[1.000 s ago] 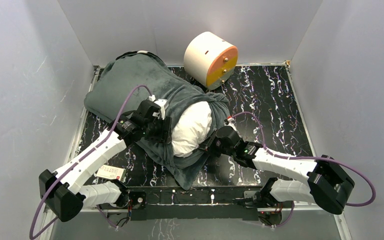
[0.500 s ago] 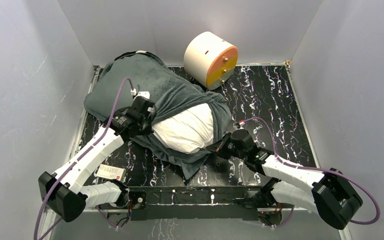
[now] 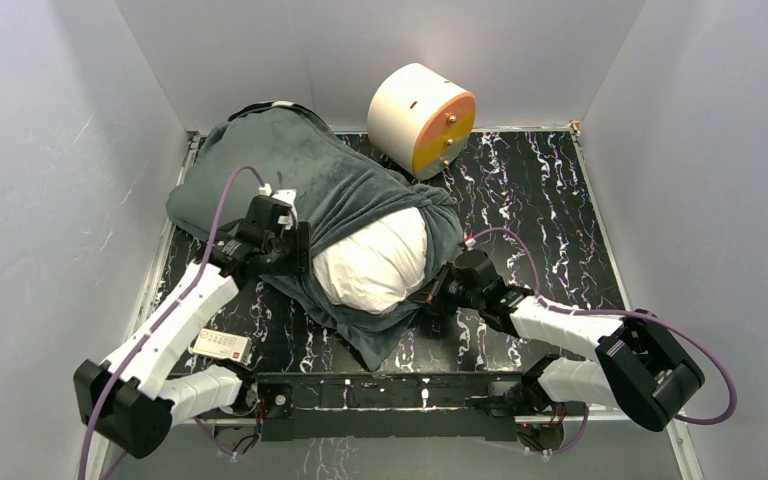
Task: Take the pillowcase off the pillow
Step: Remove the pillow from the pillowcase.
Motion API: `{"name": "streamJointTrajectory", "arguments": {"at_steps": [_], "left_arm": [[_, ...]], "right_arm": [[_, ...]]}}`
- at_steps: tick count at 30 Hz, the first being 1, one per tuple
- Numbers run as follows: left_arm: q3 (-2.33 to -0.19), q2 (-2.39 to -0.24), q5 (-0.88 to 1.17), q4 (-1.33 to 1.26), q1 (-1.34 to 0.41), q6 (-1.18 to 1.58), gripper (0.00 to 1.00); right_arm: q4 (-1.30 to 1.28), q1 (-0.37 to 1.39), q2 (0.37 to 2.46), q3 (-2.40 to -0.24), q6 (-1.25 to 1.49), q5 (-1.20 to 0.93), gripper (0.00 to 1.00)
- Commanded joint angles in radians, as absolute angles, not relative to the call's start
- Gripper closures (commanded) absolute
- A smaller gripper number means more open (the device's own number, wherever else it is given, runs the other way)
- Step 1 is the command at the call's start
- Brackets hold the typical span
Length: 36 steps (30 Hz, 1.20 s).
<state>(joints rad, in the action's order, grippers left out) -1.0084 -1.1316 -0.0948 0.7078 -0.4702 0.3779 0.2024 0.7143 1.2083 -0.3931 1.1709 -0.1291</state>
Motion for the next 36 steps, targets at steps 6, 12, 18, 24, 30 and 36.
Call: {"name": "streamJointTrajectory", "arguments": {"at_steps": [6,12,18,24,30,36], "left_arm": [[-1.209,-0.947,-0.064,0.741,-0.515,0.368,0.36],[-1.259,-1.086,-0.280,0.723,-0.911,0.299,0.30],[-1.269,-1.253,-0.456,0.704,-1.198,0.220,0.22],[-1.223,-1.337,-0.452,0.695,-1.218,0.140,0.15],[-1.161,-1.472,-0.554,0.681,-1.216,0.125,0.12],[-1.085,-1.527,-0.763,0.639,-1.153,0.225,0.18]], "right_arm": [[-0.074,0.697,1.200,-0.469,1.049,-0.085,0.99],[-0.049,0.696,1.208,-0.480,1.045,-0.098,0.97],[-0.045,0.696,1.224,-0.487,1.041,-0.098,0.96],[-0.038,0.696,1.214,-0.488,1.042,-0.098,0.95],[-0.023,0.696,1.190,-0.472,1.049,-0.105,0.93],[-0.009,0.695,1.146,-0.426,1.065,-0.107,0.93]]}}
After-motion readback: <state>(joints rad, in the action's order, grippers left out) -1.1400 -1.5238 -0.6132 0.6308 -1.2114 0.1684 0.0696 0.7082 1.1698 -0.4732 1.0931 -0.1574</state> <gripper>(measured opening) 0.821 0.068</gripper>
